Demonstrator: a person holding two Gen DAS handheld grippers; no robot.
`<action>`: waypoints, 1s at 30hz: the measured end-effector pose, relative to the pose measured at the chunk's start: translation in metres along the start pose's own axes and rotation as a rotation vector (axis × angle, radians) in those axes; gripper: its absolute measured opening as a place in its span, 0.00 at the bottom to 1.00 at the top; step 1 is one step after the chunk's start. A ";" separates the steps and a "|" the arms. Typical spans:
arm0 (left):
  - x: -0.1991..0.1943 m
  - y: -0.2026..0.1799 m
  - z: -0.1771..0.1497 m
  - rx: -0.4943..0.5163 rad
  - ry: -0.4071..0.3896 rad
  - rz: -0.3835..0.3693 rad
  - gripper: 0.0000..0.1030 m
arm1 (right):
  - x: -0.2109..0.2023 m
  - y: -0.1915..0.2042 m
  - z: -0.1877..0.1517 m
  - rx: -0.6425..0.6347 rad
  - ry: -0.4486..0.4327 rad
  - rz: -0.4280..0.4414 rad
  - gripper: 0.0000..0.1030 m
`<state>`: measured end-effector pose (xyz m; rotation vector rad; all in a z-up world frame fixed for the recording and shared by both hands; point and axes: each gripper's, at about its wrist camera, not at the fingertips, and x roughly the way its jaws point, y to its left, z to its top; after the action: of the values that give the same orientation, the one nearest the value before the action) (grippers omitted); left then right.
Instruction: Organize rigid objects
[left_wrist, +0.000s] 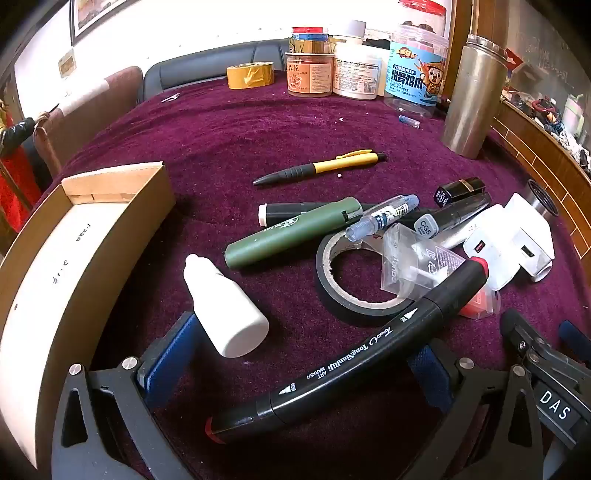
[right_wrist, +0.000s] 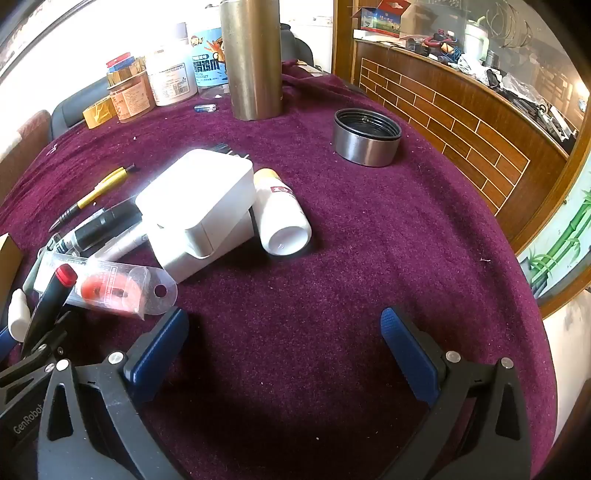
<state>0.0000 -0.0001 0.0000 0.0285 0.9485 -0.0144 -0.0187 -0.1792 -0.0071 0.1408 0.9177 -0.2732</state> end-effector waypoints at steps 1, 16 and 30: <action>0.000 0.000 0.000 0.000 0.000 0.000 0.99 | 0.000 0.000 0.000 -0.002 -0.003 -0.002 1.00; 0.000 0.000 0.000 -0.006 0.001 -0.008 0.99 | 0.000 0.000 0.000 0.000 0.000 0.000 1.00; 0.000 0.001 0.000 -0.006 0.002 -0.007 0.99 | -0.004 -0.013 -0.002 -0.032 0.039 0.090 1.00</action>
<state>0.0001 0.0007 -0.0001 0.0193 0.9502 -0.0177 -0.0264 -0.1900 -0.0055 0.1576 0.9511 -0.1724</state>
